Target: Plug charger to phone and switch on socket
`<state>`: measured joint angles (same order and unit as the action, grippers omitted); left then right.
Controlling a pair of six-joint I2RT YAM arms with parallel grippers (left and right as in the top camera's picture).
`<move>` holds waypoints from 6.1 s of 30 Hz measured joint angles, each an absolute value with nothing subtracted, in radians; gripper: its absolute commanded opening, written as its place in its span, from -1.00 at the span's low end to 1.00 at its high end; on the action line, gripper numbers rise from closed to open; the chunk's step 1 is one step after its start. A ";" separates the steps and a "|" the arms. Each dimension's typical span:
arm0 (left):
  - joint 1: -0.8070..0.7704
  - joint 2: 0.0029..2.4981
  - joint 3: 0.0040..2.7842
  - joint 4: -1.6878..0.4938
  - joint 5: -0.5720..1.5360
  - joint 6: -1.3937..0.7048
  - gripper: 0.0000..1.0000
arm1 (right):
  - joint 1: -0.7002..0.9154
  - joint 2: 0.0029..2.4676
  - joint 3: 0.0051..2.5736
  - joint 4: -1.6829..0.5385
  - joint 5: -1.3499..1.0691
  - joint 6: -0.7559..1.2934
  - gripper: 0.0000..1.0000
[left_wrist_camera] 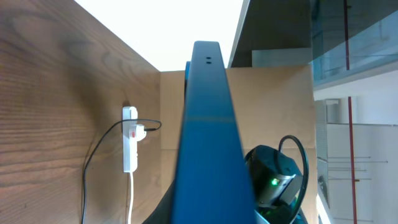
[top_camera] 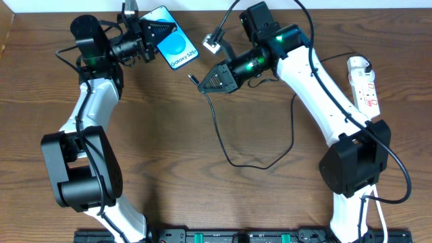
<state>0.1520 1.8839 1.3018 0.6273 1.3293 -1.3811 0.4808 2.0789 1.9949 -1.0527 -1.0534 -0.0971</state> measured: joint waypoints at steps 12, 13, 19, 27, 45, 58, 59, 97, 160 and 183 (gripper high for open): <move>0.170 1.884 1.302 0.627 1.357 -1.358 -0.85 | 0.535 2.062 1.995 -0.975 -0.982 -0.005 -0.98; 0.170 1.884 1.302 0.627 1.357 -1.357 -0.85 | 0.535 2.056 1.995 -0.971 -0.965 0.010 -0.97; 0.170 1.884 1.302 0.627 1.359 -1.356 -0.85 | 0.535 2.043 1.995 -0.918 -0.906 0.082 -0.98; 0.170 1.884 1.302 0.627 1.359 -1.352 -0.85 | 0.535 2.043 1.995 -0.900 -0.845 0.157 -0.97; 0.174 1.884 1.302 0.628 1.355 -1.318 -0.85 | 0.536 2.043 1.995 -0.881 -0.833 0.176 -0.98; 0.179 1.884 1.302 0.628 1.336 -1.311 -0.85 | 0.537 2.043 1.993 -0.839 -0.837 0.205 -0.98; 0.179 1.884 1.302 0.627 1.336 -1.311 -0.85 | 0.537 2.043 1.993 -0.835 -0.838 0.205 -0.98; 0.114 1.884 1.301 0.628 1.162 -1.230 -0.86 | 0.554 2.043 1.975 -0.688 -0.773 0.567 -0.98; -0.057 2.037 1.253 -0.416 0.829 -0.358 -0.85 | 0.413 2.041 1.981 -1.107 -0.410 0.277 -0.41; -0.057 2.037 1.253 -0.476 0.715 -0.339 -0.76 | 0.413 2.041 1.981 -1.116 -0.402 0.276 -0.42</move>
<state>-0.0570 2.0369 1.2533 -0.4759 0.7147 -0.3393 0.4133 2.0415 1.9808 -1.1156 -0.4019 0.2764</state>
